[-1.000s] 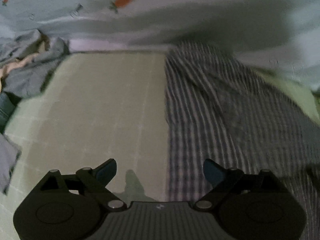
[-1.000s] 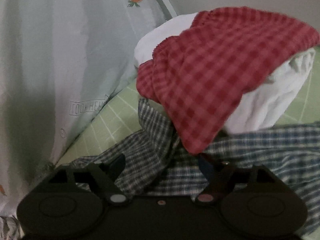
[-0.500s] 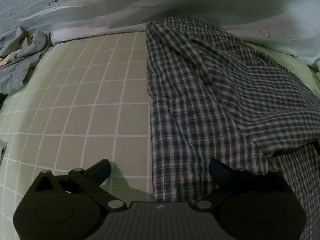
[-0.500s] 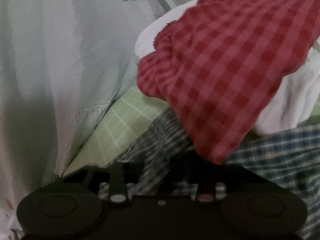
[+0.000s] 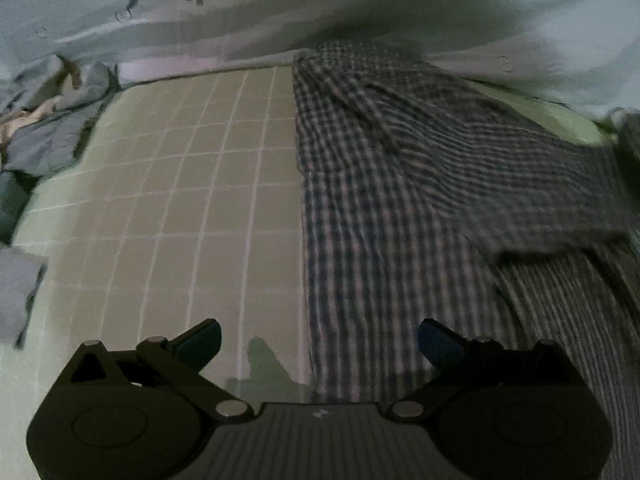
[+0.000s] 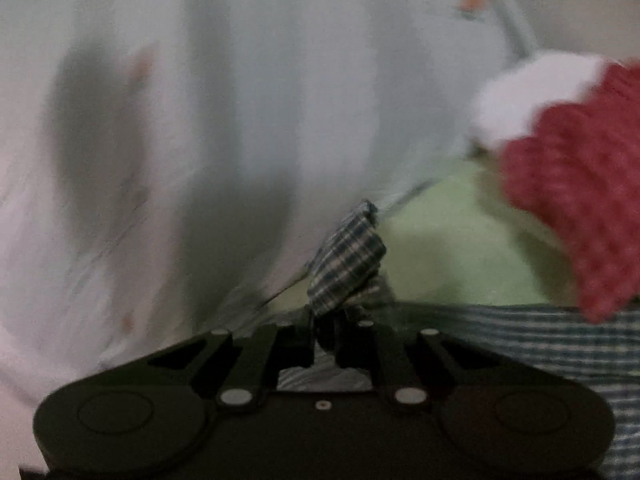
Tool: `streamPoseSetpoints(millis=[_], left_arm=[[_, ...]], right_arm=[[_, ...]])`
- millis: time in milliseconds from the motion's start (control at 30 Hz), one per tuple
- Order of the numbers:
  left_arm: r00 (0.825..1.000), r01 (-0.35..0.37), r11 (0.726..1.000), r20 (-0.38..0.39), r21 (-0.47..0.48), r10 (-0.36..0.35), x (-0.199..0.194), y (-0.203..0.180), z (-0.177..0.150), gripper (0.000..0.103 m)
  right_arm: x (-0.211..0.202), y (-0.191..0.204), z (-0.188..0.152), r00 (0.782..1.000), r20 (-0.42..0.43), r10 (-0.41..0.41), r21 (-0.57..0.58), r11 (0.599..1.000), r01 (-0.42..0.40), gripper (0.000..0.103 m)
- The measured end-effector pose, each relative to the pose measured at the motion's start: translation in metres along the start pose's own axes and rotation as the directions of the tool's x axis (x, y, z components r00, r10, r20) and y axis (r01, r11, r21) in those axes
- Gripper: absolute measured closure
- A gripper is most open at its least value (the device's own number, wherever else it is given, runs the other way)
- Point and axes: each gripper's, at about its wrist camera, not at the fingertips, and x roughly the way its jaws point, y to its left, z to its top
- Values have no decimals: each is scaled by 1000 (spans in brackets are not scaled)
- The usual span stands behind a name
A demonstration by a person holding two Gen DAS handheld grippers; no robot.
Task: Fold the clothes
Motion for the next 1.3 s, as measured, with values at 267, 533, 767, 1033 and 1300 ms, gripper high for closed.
streamPoseSetpoints(millis=[267,533,767,1033,1300], left_arm=[[999,45,999,-30,12,-45,-43,-12,-70,0],[996,68,996,-56,58,-65,-71,-18,-119,0],[995,67,995,-73,67,-62,-85,-13,-147,0],[993,56,997,-107,62,-49,-90,-4,-170,0],[991,45,998,-128,49,-38,-91,6,-181,0]], right_arm=[[-39,75,-46,985,-131,113,-233,962,-141,94],[-79,108,-101,959,-243,148,-323,919,-224,94],[-107,122,-142,937,-320,141,-359,897,-258,94],[-126,125,-188,917,-393,70,-396,887,-238,94],[-143,126,-211,914,-406,4,-405,896,-184,76]])
